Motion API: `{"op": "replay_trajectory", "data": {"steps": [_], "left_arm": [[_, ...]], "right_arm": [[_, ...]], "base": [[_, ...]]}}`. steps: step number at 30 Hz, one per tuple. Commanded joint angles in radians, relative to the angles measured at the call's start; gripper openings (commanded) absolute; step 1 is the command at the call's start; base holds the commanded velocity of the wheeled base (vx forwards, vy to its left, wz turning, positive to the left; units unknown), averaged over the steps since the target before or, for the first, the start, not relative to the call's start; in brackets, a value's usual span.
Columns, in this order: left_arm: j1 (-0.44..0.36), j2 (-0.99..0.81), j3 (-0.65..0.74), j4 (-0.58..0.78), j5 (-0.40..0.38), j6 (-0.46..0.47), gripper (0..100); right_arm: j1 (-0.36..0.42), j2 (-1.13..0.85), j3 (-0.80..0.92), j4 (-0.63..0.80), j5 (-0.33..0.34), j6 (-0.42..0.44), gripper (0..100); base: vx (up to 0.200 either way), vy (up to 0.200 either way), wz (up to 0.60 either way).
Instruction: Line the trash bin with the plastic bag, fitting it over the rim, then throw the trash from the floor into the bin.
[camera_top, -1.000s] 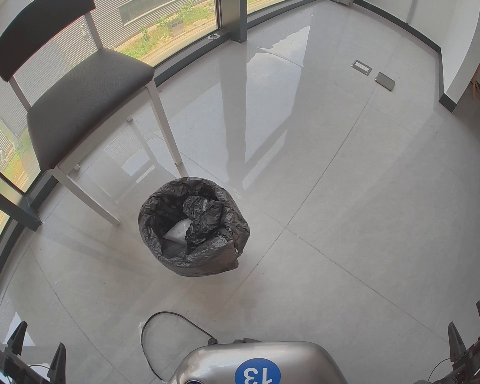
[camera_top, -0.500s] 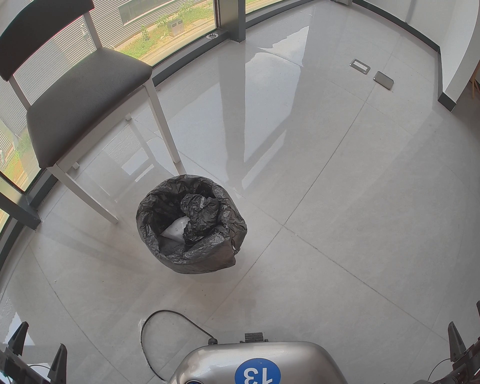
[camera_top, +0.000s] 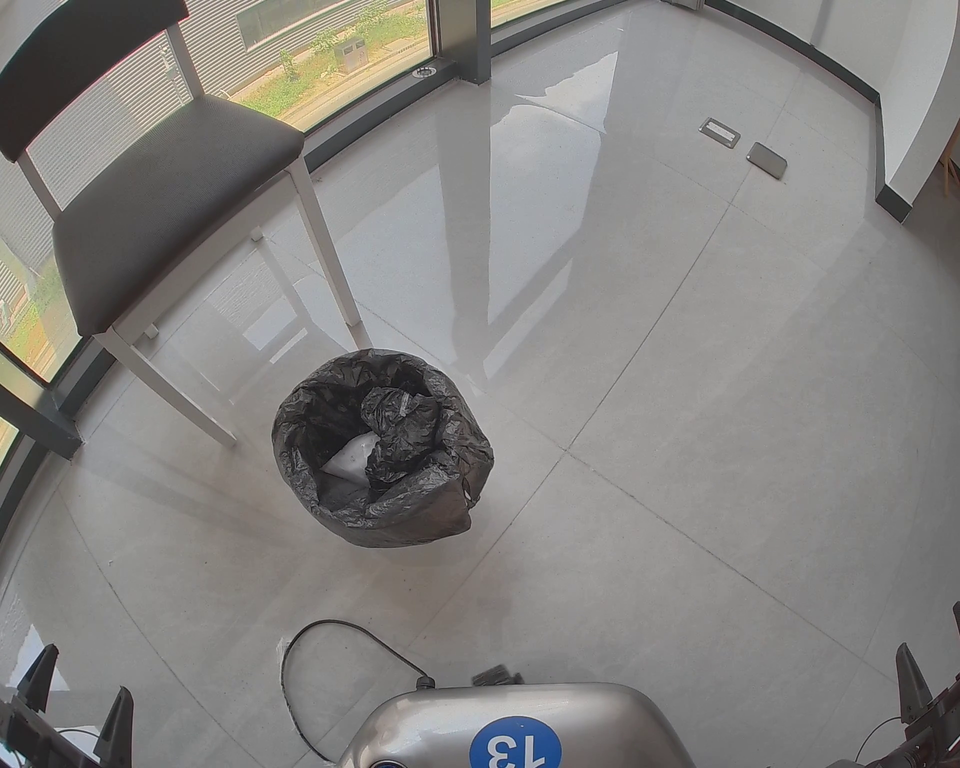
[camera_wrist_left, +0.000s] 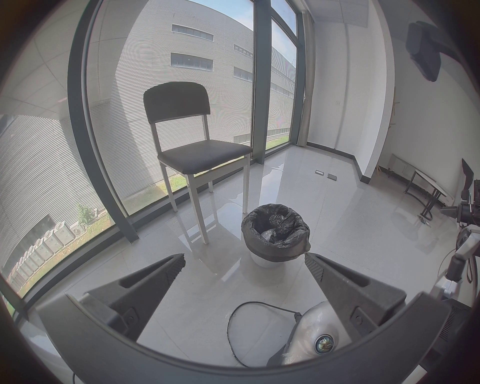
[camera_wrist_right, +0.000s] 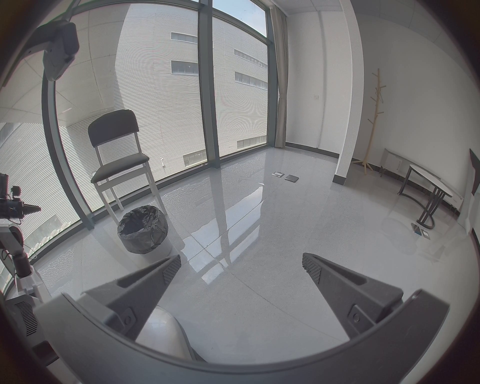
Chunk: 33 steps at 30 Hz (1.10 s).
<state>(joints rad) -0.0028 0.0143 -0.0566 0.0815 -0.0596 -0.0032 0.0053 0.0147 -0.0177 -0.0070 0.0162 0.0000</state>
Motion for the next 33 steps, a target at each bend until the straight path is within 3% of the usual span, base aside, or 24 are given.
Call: {"op": "replay_trajectory", "data": {"steps": [1,18,33], "left_arm": [[0.0,-0.014,-0.002,0.001,-0.003,-0.011,100],[0.0,-0.014,0.0,0.0,0.0,-0.008,100],[0.0,-0.014,0.001,0.0,0.0,-0.006,100]], "right_arm": [[0.001,-0.012,0.018,0.001,0.001,0.0,100],[0.001,-0.012,0.018,0.001,-0.001,0.0,100],[0.001,-0.012,0.018,0.001,-0.001,0.002,100]], "base": [[0.0,0.2,0.0],[0.0,0.2,0.0],[0.0,0.0,0.0]]}}
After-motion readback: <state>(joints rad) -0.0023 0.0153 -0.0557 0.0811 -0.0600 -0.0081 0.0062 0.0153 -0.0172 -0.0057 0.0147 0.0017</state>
